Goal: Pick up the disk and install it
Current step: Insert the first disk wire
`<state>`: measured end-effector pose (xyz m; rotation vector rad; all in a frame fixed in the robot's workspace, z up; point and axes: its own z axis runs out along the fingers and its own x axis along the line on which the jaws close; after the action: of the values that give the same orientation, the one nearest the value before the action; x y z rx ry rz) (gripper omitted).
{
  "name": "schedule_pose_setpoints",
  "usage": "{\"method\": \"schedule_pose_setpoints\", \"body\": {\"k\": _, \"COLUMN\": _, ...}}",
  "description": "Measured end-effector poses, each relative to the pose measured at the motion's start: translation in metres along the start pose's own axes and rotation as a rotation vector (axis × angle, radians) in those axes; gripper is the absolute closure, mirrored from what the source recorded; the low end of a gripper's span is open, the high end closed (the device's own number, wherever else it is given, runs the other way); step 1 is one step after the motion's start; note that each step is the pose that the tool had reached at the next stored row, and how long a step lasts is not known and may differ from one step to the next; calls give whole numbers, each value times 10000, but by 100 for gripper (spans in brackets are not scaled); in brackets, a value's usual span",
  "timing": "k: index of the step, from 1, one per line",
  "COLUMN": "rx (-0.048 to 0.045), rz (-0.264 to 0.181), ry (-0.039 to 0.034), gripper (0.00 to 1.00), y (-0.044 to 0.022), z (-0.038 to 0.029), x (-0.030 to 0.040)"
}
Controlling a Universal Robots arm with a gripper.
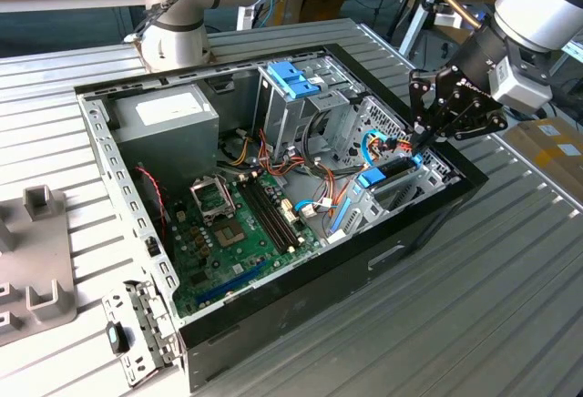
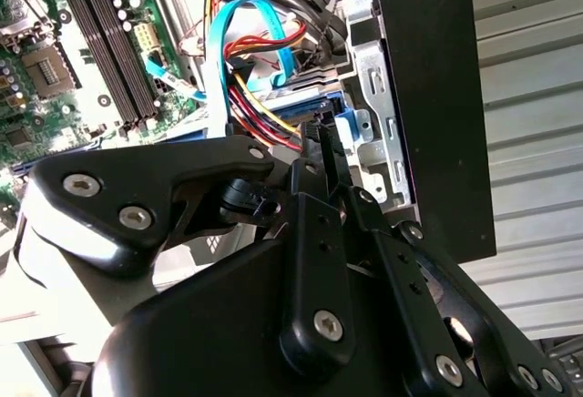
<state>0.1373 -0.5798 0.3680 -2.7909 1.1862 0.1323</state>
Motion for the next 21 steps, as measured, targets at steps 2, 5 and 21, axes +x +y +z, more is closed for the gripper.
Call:
{"method": "schedule_pose_setpoints", "body": {"k": 2, "rx": 9, "rz": 69, "ry": 5, "gripper": 83, "y": 0, "z": 0, "x": 0}}
{"method": "schedule_pose_setpoints", "body": {"k": 5, "rx": 20, "rz": 162, "ry": 10, "gripper": 83, "y": 0, "z": 0, "x": 0}}
{"method": "schedule_pose_setpoints", "body": {"k": 21, "rx": 73, "rz": 595, "ry": 38, "gripper": 83, "y": 0, "z": 0, "x": 0}}
